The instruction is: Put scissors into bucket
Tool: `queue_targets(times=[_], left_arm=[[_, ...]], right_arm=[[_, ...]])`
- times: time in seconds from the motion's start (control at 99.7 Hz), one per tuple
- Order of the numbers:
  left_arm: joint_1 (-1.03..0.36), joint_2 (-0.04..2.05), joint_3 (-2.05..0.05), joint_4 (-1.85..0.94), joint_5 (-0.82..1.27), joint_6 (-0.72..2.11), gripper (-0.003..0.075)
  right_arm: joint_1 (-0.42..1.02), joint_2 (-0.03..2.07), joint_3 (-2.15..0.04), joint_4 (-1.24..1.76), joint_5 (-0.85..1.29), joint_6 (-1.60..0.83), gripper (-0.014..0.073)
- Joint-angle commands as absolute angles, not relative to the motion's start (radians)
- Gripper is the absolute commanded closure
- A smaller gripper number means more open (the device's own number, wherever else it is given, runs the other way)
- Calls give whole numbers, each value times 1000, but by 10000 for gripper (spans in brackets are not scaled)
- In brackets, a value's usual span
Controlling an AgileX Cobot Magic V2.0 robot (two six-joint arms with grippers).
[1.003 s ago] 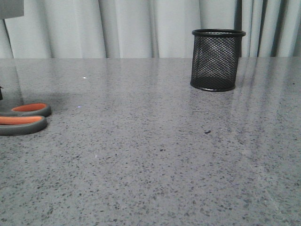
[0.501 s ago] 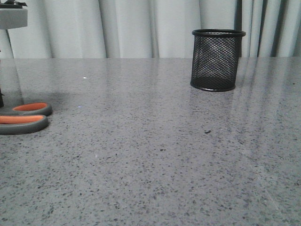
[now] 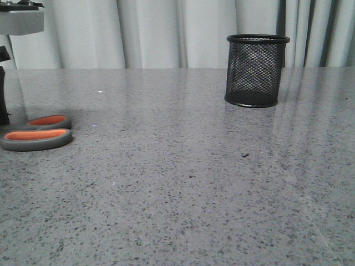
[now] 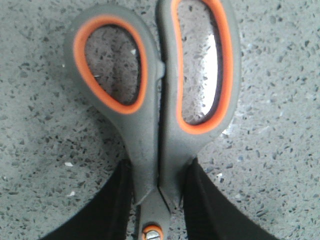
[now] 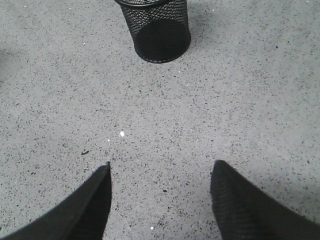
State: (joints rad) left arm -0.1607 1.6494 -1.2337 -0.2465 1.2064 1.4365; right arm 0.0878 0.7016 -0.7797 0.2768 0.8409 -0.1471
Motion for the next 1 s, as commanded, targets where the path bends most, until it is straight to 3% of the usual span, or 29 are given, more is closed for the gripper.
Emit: queue_targets(times=[0.0,0.511,0.732,0.993], left_arm=[[-174,1623,-1251,-284,1265,1415,738],[-180,1441,-1371,-271,1265,1278,741],[-270,1309,-1448,-273,1263,1218,741],[-468,1257,-1542,-224,1247,1093,741]], right_arm=[[87,711,-815,283,792,-157,202],[87,711,-815,351,776,-192,202],[87,749,-815,730,714,-421,202],[87,845,-815,1300,728,-789,202]])
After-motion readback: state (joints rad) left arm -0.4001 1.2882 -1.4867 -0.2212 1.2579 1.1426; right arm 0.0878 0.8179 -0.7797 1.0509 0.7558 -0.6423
